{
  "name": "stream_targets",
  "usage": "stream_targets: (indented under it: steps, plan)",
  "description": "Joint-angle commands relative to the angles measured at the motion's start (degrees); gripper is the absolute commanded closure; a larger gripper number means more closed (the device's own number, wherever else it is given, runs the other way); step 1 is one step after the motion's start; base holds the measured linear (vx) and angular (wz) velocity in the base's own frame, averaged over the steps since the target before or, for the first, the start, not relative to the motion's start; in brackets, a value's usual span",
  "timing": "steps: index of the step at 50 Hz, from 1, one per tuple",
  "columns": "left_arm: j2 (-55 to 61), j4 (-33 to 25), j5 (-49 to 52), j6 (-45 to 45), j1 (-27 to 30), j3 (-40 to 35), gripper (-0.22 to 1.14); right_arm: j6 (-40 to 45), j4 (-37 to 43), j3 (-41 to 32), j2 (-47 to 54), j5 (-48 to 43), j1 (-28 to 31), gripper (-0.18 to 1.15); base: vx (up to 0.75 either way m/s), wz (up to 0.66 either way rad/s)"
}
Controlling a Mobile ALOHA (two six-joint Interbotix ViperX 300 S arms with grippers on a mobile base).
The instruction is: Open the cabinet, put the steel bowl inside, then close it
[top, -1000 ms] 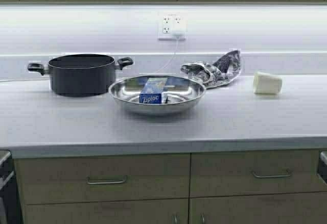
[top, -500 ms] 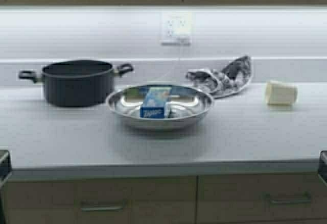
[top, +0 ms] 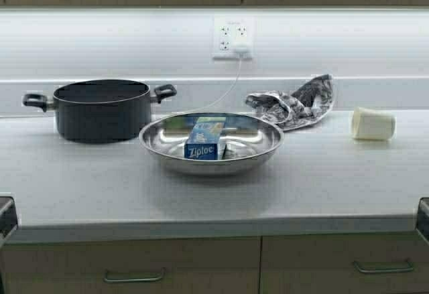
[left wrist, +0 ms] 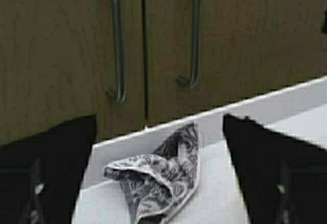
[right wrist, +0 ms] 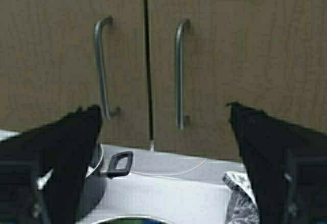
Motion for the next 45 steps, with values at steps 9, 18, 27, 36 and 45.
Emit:
stream_targets:
  steps: [9, 18, 27, 36, 45]
  plan:
    - [15.03, -6.24, -0.70, 0.70, 1.41, -21.62, -0.10, -0.97, 2.64, -18.72, 14.68, 4.31, -0.70, -0.06, 0.00, 0.00]
    - [20.13, -9.14, -0.70, 0.79, 2.37, -29.09, -0.10, -1.14, 3.43, -26.10, 19.16, 9.40, -2.11, -0.06, 0.00, 0.00]
    - [23.03, -9.58, -0.70, 0.79, 3.60, -33.40, -0.10, -1.14, 3.43, -31.03, 22.06, 10.20, -2.46, -0.06, 0.00, 0.01]
    - [23.64, -10.02, -0.18, 0.62, 4.83, -34.10, -0.08, -1.23, 3.43, -34.63, 24.96, 10.55, -2.72, -0.02, -0.01, -0.01]
    - [23.38, -10.37, 0.44, 0.70, 4.83, -34.01, 0.35, -1.14, 3.87, -34.80, 25.22, 10.55, -3.52, 0.50, -0.04, -0.02]
